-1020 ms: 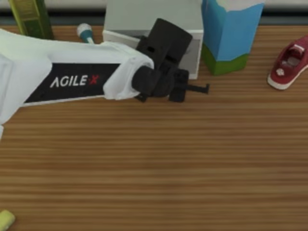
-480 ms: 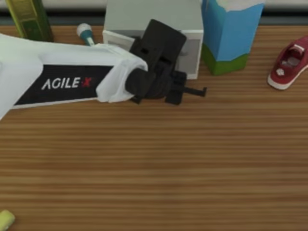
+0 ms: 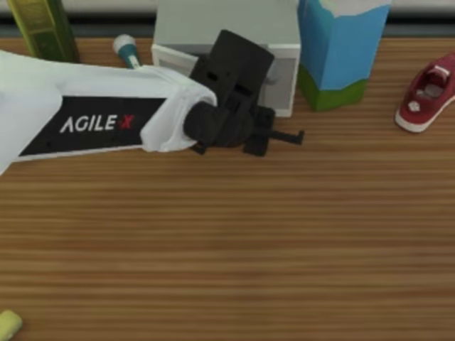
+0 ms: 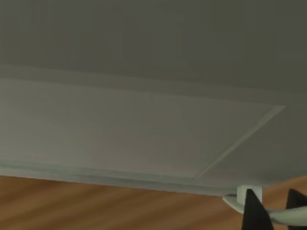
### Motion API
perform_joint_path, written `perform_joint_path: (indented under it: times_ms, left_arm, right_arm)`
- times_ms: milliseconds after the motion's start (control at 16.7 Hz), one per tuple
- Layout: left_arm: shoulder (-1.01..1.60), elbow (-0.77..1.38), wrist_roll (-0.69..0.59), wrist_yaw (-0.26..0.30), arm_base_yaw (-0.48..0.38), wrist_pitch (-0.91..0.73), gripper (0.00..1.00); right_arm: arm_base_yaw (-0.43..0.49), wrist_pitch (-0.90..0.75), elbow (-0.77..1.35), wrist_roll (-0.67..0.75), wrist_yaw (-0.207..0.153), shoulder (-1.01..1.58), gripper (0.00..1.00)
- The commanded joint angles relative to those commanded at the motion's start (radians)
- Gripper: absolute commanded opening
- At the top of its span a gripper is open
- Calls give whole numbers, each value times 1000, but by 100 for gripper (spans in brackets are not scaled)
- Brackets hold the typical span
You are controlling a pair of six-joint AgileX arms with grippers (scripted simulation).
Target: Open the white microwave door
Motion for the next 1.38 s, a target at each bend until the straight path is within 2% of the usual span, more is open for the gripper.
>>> perform_joint_path:
  times_ms: [1020, 1380]
  left_arm:
    - [0, 0, 0, 0, 0, 0, 0]
    - [-29, -31, 37, 34, 8, 23, 0]
  right_arm:
    - [0, 0, 0, 0, 0, 0, 100]
    - [0, 0, 0, 0, 0, 0, 100]
